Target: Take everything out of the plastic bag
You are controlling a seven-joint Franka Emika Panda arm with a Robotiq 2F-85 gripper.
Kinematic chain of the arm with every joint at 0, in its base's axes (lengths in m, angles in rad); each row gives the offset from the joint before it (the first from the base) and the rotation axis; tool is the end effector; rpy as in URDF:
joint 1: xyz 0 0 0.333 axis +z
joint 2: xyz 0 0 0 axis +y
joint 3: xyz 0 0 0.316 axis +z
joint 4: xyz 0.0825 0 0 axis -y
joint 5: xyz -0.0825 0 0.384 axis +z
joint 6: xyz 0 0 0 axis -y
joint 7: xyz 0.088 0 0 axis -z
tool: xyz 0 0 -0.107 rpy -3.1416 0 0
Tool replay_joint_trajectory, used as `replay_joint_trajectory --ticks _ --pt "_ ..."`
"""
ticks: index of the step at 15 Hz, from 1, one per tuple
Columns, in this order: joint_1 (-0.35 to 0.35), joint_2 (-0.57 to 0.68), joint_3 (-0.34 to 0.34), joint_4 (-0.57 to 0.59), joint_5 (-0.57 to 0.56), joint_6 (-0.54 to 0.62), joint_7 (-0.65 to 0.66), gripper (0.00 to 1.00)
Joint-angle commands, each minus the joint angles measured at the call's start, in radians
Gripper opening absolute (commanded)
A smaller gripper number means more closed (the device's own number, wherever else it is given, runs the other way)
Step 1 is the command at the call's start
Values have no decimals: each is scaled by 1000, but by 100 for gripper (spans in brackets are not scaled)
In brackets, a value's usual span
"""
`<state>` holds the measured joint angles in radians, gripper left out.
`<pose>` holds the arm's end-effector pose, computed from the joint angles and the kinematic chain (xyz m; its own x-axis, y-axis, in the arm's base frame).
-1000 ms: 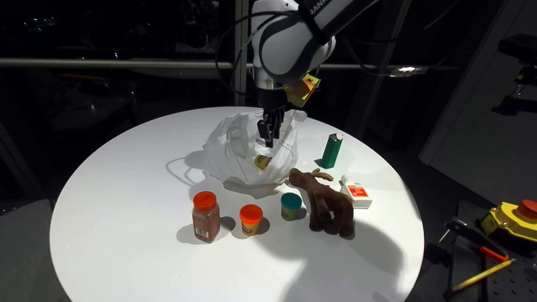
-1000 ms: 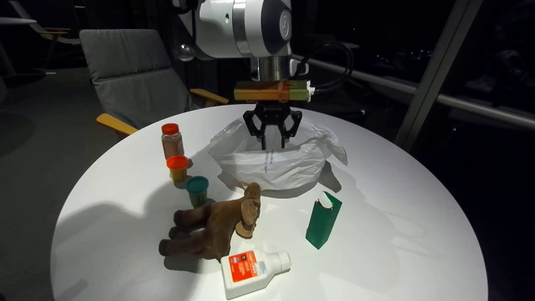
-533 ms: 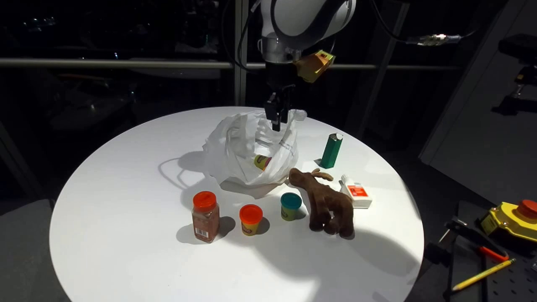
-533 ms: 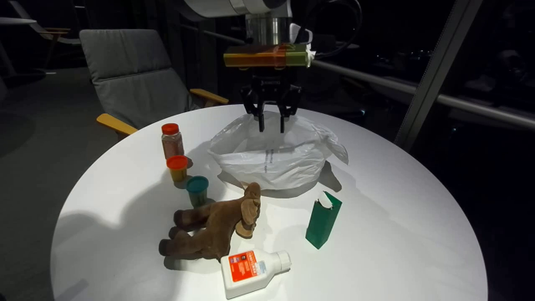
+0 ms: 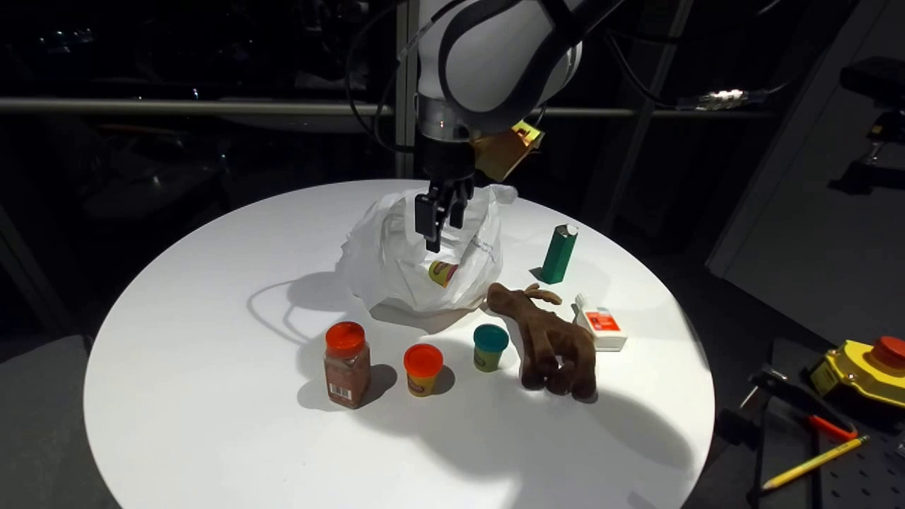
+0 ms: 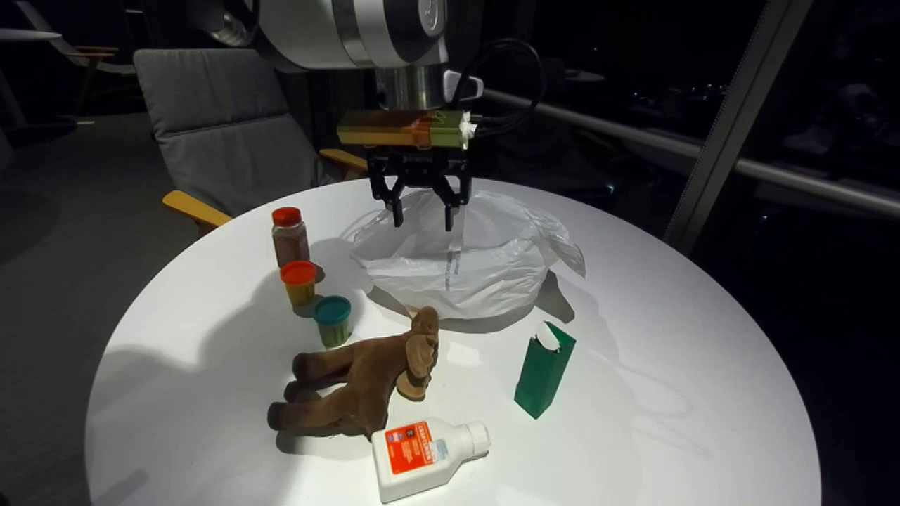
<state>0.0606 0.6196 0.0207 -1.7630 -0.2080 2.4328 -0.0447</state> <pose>0.6660 0.0525 0.2182 0.9608 0.2751 0.0350 0.2684 -0.9542 0.1321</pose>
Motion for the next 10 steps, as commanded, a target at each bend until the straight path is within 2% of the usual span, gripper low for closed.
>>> replay_joint_trajectory --ticks 1,7,10 --pt "15 63 -21 62 -7 25 9 100" --pt "17 165 -50 186 -28 -34 -12 100" --pt "-6 223 -51 261 -22 -70 -54 100"
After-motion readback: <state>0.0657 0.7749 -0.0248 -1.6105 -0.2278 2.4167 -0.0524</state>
